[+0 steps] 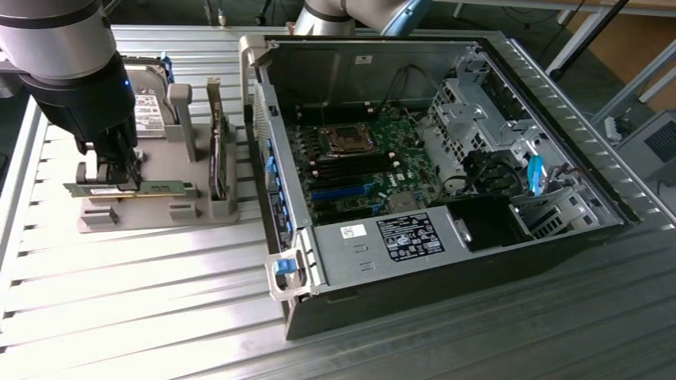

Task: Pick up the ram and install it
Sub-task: 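Pick up the ram and move it above insertion slot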

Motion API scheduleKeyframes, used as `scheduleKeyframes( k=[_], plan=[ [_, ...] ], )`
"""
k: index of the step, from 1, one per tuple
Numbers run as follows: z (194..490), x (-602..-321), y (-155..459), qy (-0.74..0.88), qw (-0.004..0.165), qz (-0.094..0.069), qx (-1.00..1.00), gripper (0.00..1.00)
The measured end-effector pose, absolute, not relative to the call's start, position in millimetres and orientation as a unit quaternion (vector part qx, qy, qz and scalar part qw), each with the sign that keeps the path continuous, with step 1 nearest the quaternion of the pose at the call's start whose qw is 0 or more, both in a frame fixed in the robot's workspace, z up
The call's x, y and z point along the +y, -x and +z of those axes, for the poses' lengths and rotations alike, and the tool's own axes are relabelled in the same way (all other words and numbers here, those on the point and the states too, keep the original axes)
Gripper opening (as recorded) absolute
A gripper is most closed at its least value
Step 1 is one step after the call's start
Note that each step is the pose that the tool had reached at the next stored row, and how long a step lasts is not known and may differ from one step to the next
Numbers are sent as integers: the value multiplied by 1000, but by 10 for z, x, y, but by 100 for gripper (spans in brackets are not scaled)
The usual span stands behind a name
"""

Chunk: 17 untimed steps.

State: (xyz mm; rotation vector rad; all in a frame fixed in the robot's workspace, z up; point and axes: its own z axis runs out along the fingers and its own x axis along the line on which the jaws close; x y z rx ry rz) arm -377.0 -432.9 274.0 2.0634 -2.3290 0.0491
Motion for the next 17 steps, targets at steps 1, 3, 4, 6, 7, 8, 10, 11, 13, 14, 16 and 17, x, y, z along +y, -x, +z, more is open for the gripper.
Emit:
scheduleKeyframes(
  k=[1, 3, 4, 6, 7, 8, 10, 11, 13, 14, 16, 17],
  plan=[
    [2743, -4329, 3770, -663, 15, 16, -748, 11],
    [2749, -4330, 3770, -663, 15, 16, -748, 11],
    [2752, -4329, 3770, -663, 15, 16, -748, 11],
    [2760, -4329, 3770, -663, 15, 16, -748, 11],
    [2763, -4330, 3770, -663, 15, 16, -748, 11],
    [2769, -4330, 3770, -663, 16, 17, -748, 11],
    [2779, -4330, 3770, -663, 16, 17, -748, 11],
    [2785, -4330, 3770, -663, 16, 17, -748, 11],
    [2799, -4329, 3770, -663, 16, 18, -748, 11],
    [2806, -4330, 3770, -663, 17, 18, -748, 11],
    [2818, -4330, 3770, -663, 17, 19, -748, 11],
    [2822, -4329, 3770, -663, 18, 19, -748, 11]
  ],
)
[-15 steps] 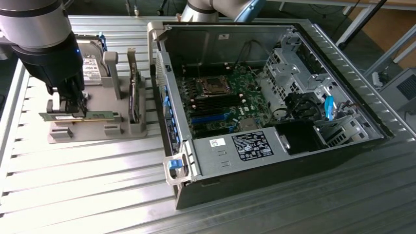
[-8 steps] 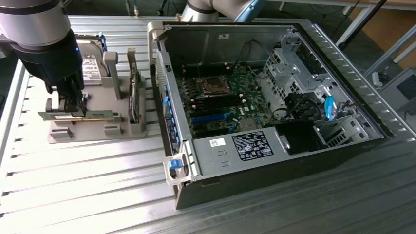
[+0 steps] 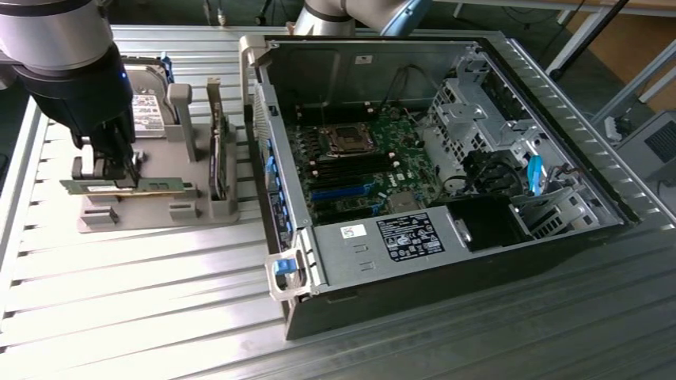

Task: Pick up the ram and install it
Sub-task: 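Pick up the ram and move it above insertion slot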

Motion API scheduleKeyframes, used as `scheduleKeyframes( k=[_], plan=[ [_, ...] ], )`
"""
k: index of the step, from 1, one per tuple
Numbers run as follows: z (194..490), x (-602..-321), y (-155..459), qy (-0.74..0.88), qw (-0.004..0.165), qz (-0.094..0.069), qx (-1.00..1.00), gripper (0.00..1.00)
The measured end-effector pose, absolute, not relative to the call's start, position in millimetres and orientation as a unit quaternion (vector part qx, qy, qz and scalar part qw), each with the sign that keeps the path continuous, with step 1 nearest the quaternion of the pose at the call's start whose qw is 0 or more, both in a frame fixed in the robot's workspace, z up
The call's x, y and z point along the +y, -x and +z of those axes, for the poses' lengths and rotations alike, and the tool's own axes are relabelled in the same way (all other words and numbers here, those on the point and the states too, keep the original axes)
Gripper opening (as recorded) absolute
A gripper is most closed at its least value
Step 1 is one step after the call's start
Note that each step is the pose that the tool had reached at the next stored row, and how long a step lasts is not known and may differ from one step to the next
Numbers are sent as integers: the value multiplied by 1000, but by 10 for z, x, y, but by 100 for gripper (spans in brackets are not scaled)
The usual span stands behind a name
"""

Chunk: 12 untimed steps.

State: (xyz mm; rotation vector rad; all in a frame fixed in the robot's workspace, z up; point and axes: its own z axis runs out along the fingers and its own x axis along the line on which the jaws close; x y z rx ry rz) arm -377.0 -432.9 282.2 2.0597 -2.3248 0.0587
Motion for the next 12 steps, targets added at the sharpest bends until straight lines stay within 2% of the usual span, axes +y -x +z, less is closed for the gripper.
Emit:
scheduleKeyframes(
  k=[12],
  plan=[
    [2875, -4330, 3770, -663, 20, 21, -748, 11]
  ],
)
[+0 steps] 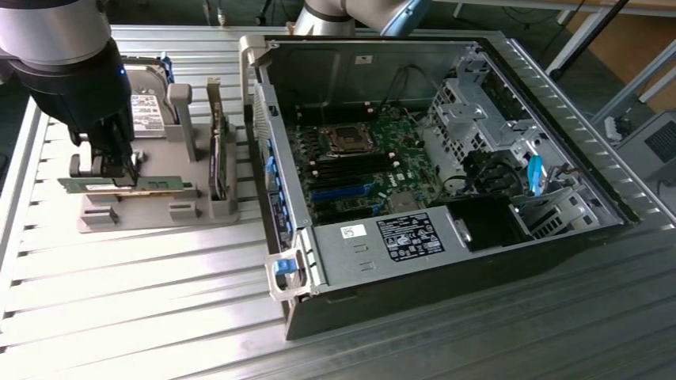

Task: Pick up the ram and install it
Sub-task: 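Pick up the ram and move it above insertion slot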

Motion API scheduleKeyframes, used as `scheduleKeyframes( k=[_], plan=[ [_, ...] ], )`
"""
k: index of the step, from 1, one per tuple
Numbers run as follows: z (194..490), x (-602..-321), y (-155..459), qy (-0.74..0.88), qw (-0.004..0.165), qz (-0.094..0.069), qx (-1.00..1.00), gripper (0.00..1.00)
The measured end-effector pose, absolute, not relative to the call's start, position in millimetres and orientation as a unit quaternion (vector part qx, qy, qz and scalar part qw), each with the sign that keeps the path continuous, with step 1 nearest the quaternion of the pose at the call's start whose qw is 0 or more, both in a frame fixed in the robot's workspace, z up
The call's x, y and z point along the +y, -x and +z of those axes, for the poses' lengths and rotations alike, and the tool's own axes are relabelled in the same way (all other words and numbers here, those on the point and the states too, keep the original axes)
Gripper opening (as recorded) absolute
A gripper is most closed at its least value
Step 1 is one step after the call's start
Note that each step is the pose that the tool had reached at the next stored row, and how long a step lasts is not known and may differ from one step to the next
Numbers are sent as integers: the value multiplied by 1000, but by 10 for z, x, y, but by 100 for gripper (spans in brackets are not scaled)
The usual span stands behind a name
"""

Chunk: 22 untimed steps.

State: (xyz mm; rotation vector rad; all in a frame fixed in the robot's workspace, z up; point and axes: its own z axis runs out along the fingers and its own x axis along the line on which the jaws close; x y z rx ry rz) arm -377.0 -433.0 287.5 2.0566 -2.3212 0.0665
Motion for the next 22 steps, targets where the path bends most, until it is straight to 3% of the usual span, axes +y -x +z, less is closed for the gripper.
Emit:
scheduleKeyframes(
  k=[22],
  plan=[
    [2990, -4330, 3770, -663, 26, 28, -748, 11]
  ],
)
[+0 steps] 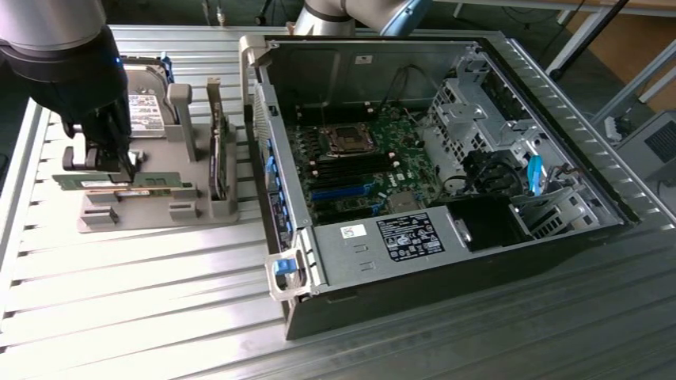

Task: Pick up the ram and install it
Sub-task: 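Pick up the ram and move it above insertion slot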

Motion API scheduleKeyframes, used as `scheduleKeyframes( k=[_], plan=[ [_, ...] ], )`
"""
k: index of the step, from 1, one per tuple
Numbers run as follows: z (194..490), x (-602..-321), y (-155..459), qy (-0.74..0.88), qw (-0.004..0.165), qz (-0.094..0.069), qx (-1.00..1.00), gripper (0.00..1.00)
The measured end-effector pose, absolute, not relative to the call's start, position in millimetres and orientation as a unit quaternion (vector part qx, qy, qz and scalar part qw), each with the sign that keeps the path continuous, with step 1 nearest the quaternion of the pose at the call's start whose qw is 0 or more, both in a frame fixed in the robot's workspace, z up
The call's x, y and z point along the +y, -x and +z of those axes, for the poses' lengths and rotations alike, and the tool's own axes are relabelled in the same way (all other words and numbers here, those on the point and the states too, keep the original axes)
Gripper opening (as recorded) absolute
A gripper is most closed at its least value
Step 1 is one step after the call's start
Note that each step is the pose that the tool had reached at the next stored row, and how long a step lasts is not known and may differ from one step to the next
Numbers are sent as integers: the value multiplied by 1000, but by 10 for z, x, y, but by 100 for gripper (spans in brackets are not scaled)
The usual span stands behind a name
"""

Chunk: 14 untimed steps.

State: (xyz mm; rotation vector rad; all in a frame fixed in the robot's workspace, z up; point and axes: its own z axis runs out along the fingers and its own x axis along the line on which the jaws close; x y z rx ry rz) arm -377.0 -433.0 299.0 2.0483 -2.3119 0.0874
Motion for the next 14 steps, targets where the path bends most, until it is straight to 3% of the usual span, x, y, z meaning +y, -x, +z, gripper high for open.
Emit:
scheduleKeyframes(
  k=[14],
  plan=[
    [3045, -4329, 3770, -663, 29, 32, -748, 11]
  ],
)
